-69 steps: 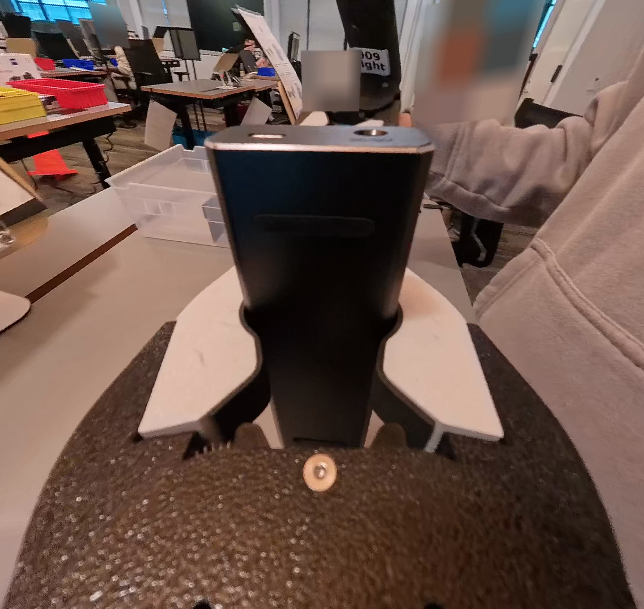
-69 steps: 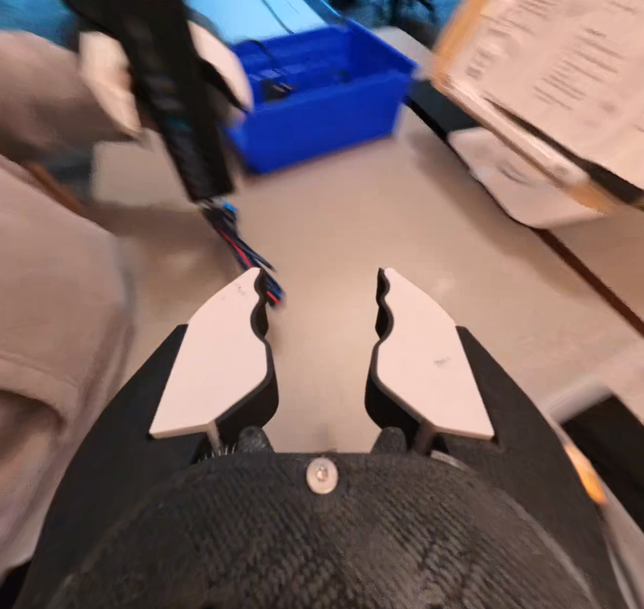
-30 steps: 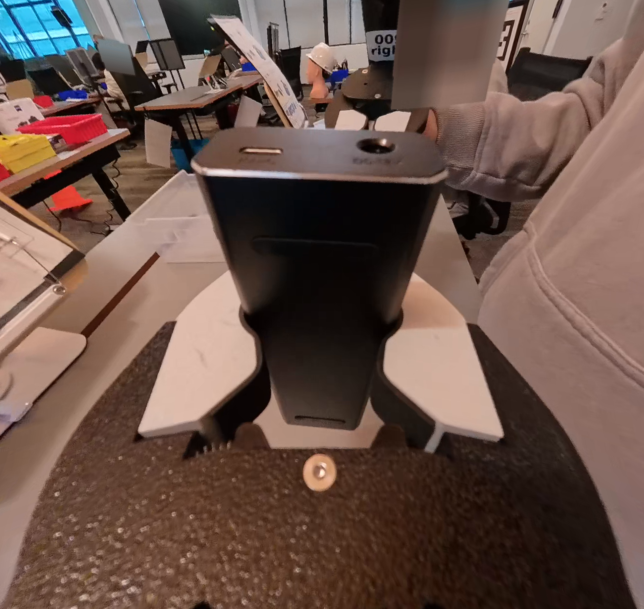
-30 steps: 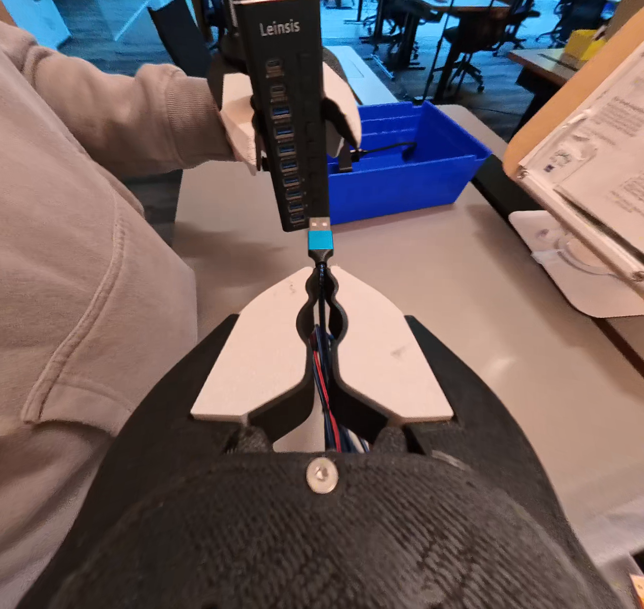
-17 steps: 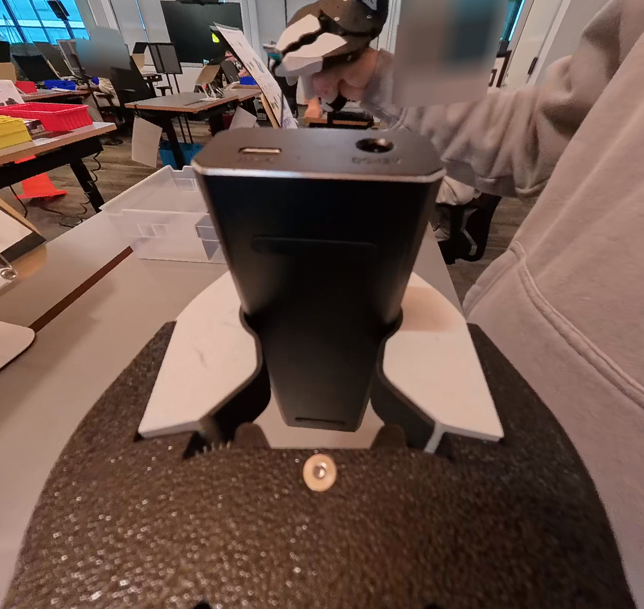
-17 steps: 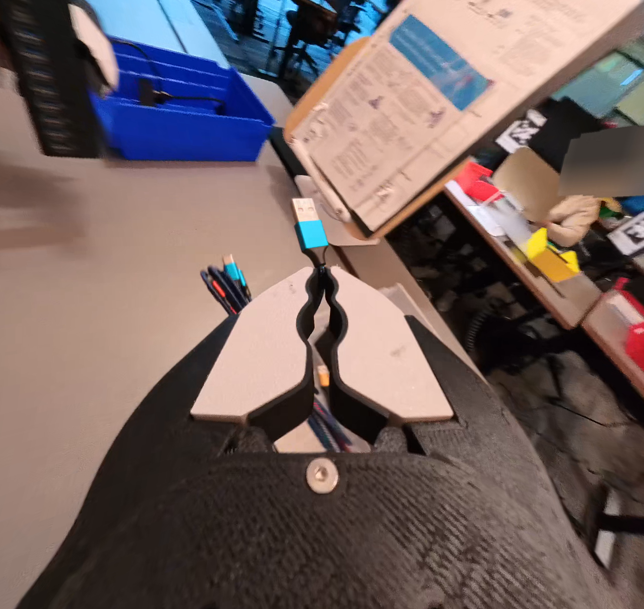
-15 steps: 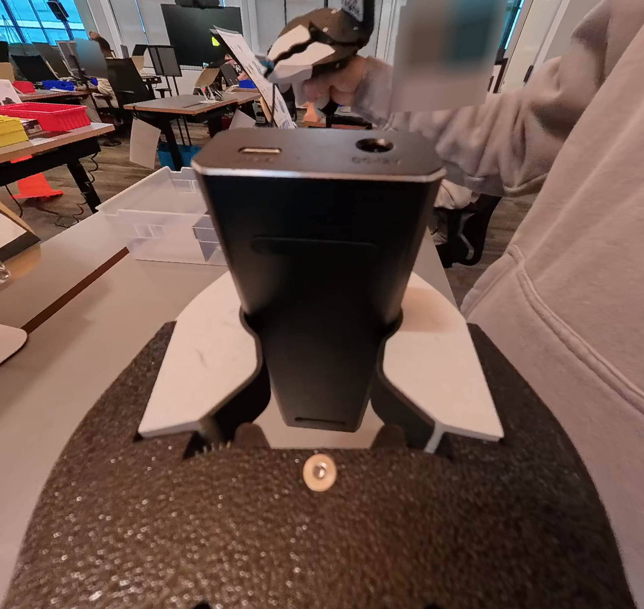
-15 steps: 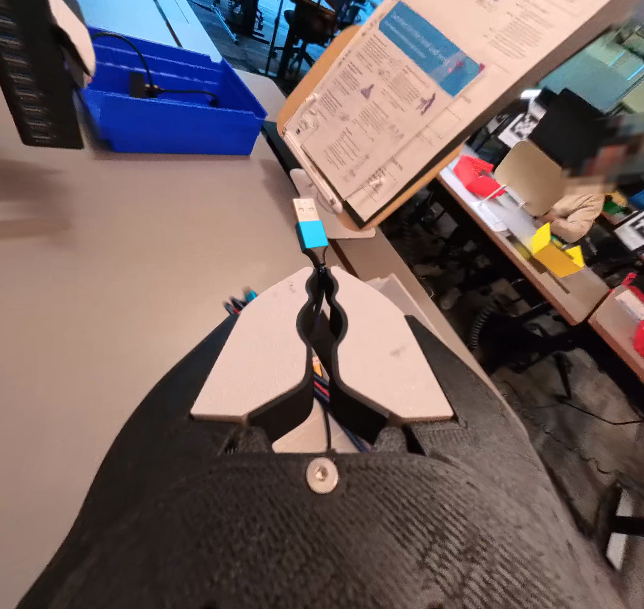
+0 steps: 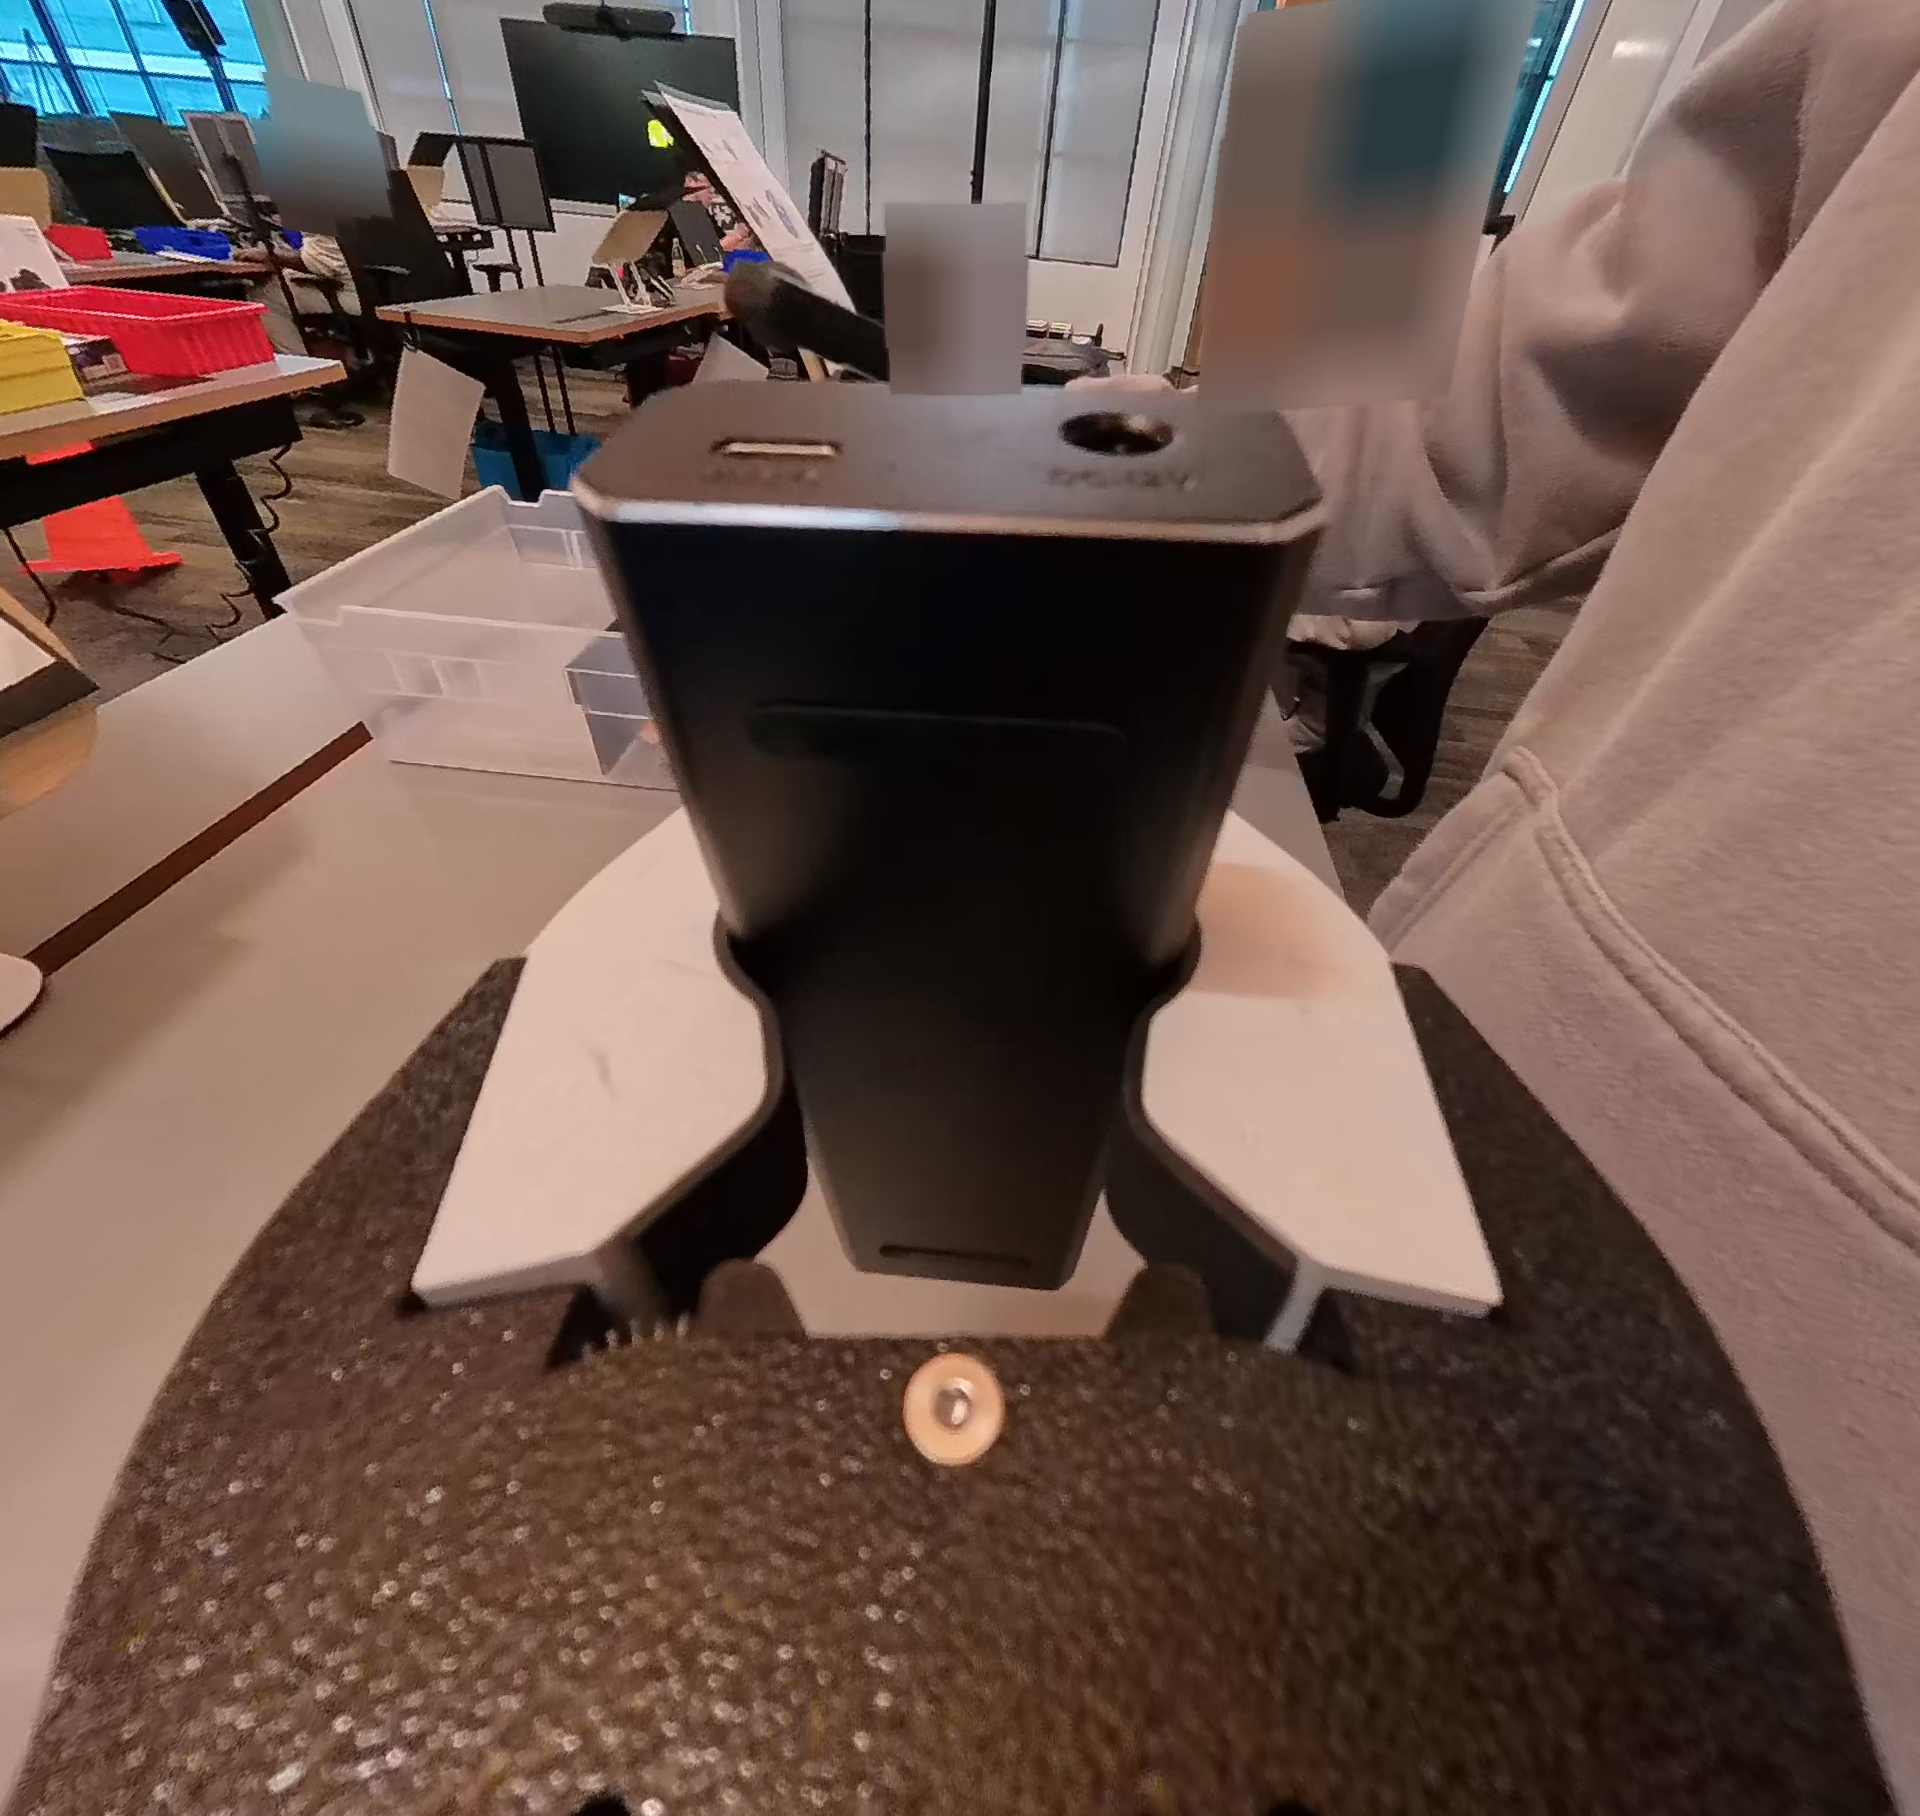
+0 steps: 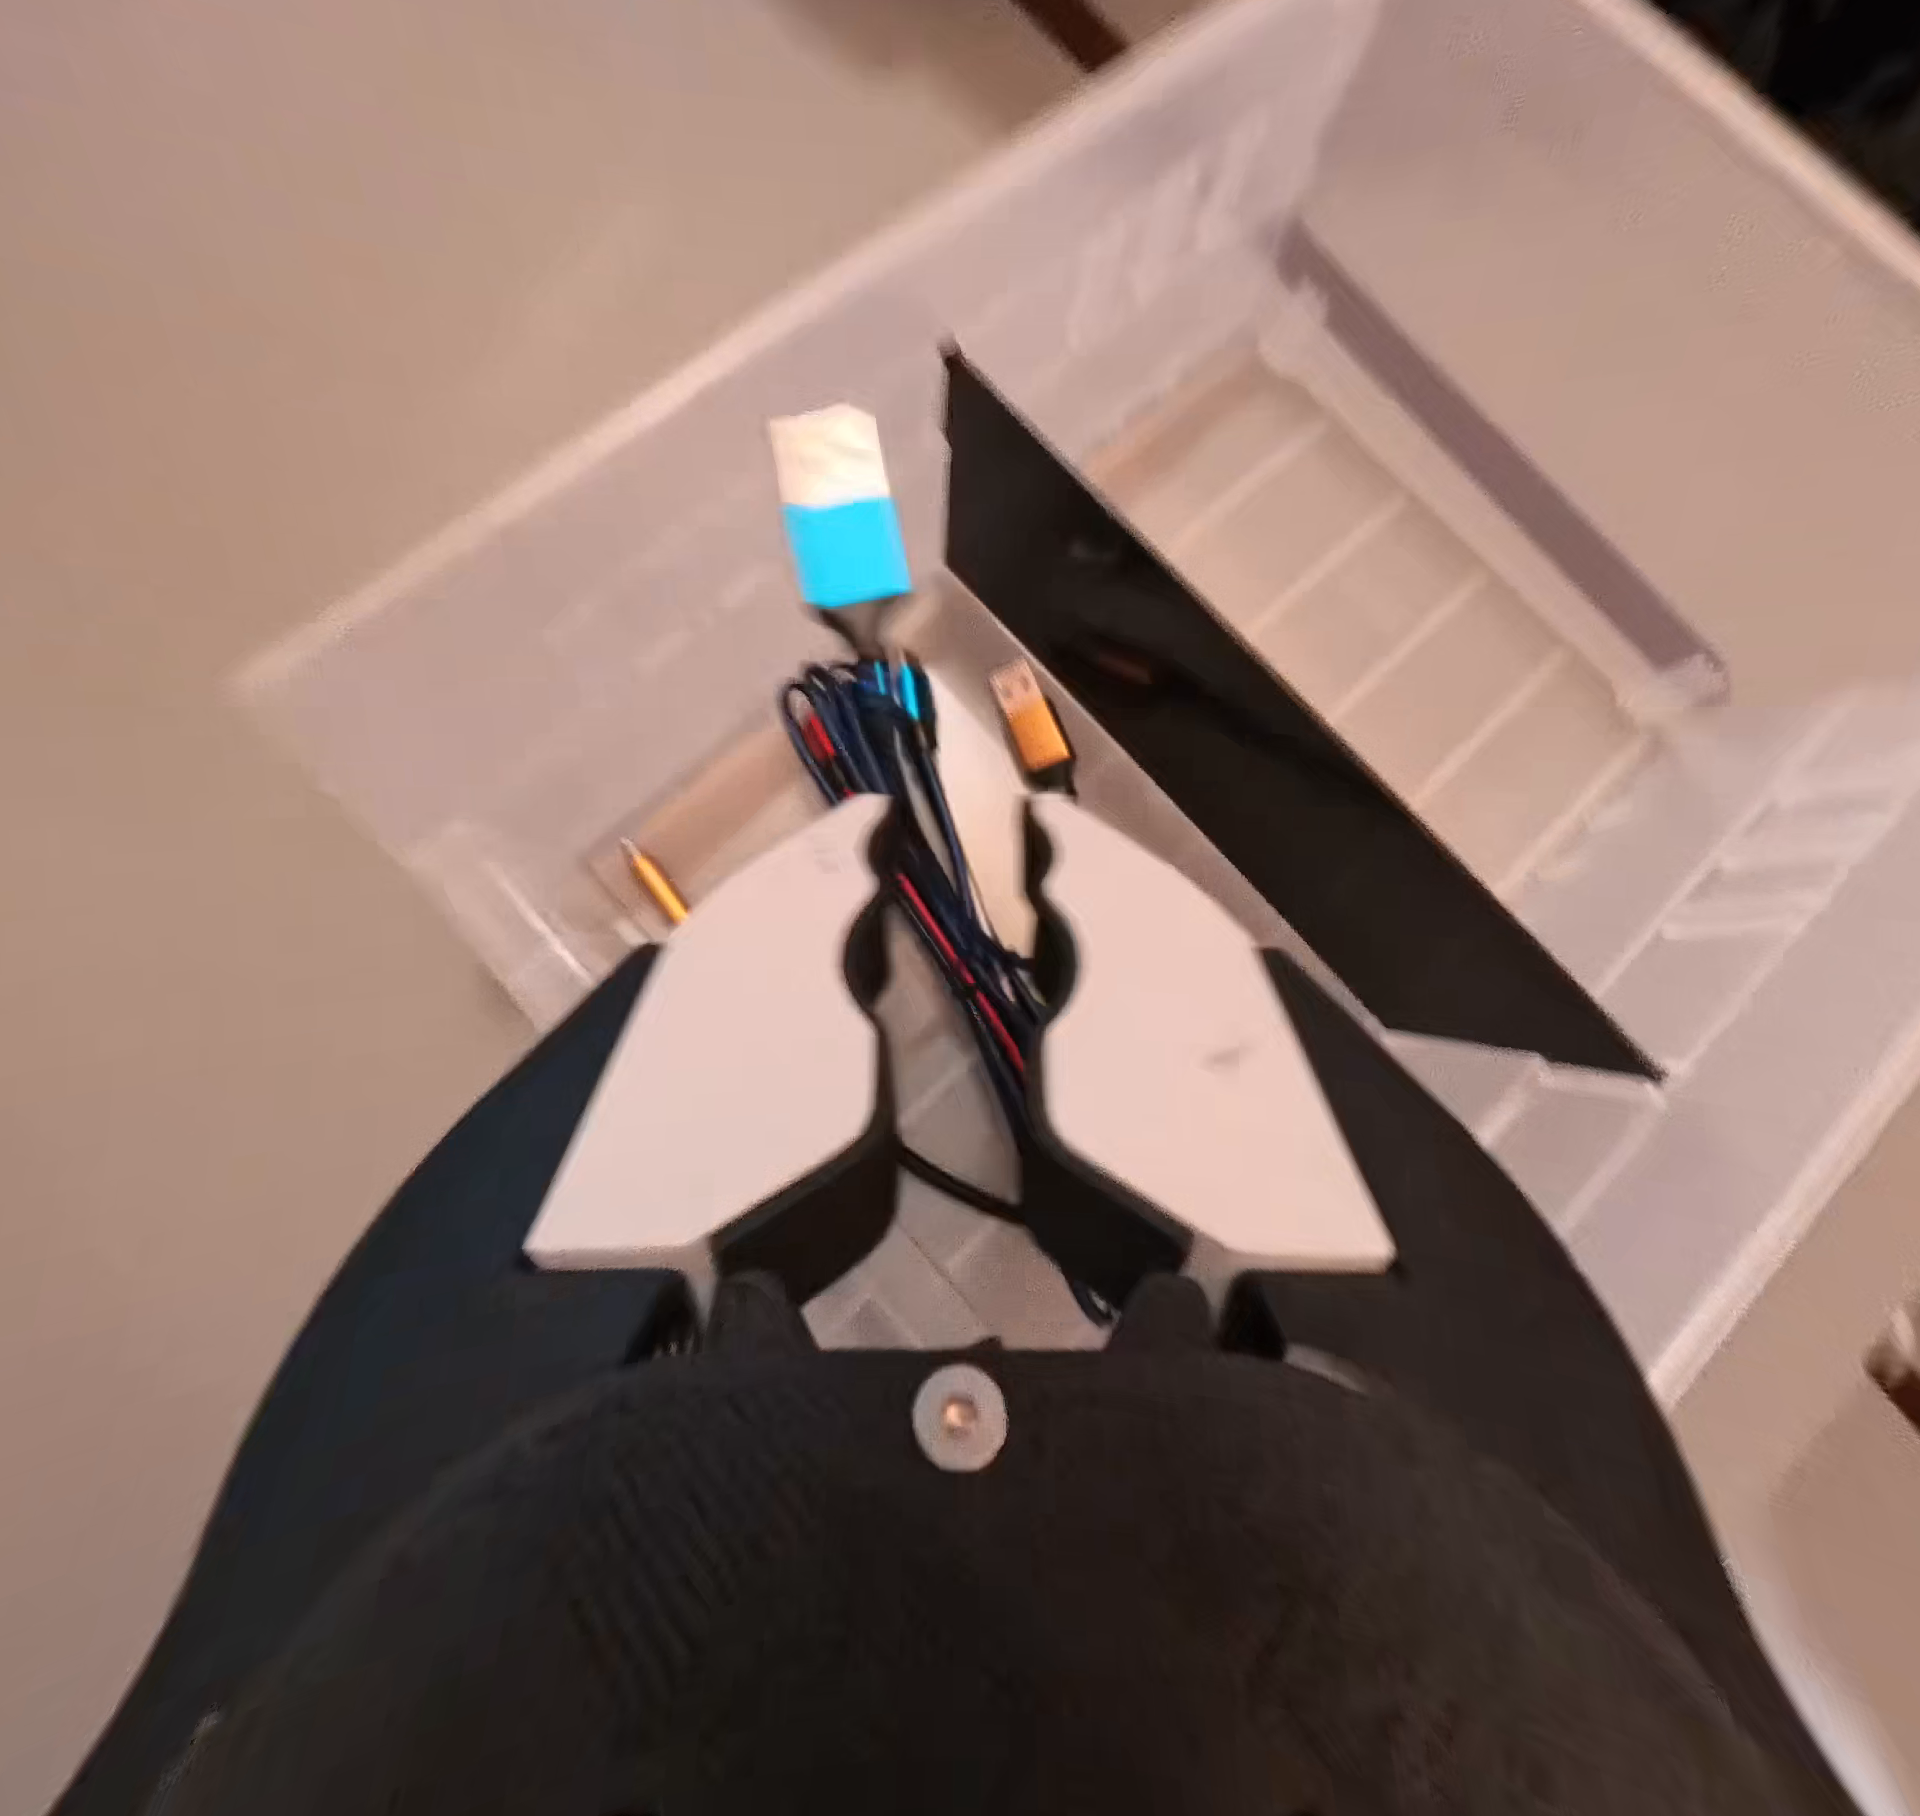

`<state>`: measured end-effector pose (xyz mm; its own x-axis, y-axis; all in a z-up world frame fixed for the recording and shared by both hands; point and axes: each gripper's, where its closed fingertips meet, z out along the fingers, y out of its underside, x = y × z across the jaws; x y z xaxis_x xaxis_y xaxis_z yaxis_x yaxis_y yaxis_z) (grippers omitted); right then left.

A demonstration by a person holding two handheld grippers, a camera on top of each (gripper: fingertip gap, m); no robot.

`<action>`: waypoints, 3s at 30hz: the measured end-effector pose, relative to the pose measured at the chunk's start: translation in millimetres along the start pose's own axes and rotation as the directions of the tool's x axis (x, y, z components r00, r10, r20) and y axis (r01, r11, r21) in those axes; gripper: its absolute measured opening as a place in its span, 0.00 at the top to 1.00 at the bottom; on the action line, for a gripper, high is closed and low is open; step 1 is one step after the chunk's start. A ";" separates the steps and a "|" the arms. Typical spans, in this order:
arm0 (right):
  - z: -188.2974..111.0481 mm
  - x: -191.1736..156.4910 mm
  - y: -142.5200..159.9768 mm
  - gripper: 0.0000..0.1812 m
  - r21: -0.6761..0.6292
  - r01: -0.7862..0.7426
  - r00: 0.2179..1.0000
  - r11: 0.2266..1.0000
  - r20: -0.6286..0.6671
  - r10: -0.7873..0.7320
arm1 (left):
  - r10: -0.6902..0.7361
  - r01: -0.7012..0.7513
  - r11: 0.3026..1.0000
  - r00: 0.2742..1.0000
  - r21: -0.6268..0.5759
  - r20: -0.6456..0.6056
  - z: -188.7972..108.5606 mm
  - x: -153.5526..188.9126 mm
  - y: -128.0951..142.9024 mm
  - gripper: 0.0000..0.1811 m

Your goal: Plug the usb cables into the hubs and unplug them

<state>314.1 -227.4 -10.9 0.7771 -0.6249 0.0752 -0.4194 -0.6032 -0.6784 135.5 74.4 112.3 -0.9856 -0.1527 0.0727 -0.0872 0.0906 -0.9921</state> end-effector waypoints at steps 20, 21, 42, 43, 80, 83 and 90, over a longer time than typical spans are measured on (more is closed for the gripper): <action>11.5 -323.7 -170.6 0.50 0.492 -0.036 0.857 0.870 0.463 -0.226 | -0.034 0.039 0.995 0.998 0.090 -0.058 9.6 -4.8 -18.7 0.61; 12.3 -331.6 -178.9 0.49 0.507 -0.074 0.844 0.859 0.491 -0.218 | -0.032 0.037 0.995 0.997 0.087 -0.066 11.2 -3.8 -19.4 0.61; 13.0 -346.2 -201.7 0.68 0.588 0.149 0.801 0.795 0.400 -0.446 | 0.057 -0.053 0.997 0.996 0.063 -0.074 20.0 2.6 -20.6 0.61; 13.5 -346.6 -201.1 0.68 0.576 0.159 0.803 0.801 0.397 -0.445 | 0.062 -0.058 0.996 0.995 0.064 -0.072 19.6 3.3 -21.1 0.61; -2.9 -330.3 -205.1 0.61 0.635 0.124 0.817 0.762 0.371 -0.442 | 0.224 -0.205 0.950 0.973 -0.237 0.055 3.7 -5.2 -17.5 0.62; 1.4 -332.4 -201.8 0.68 0.626 0.226 0.809 0.746 0.306 -0.502 | 0.227 -0.210 0.948 0.973 -0.240 0.046 6.0 -4.5 -16.3 0.62; -4.4 -321.9 -200.8 0.67 0.610 0.286 0.805 0.739 0.265 -0.530 | 0.226 -0.209 0.957 0.972 -0.200 0.068 11.3 -4.4 -27.4 0.61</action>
<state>146.1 92.7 104.3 0.9727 -0.0522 0.2262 0.1979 -0.3224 -0.9257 143.9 61.5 138.0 -0.9676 -0.1948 -0.1609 0.0936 0.3153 -0.9444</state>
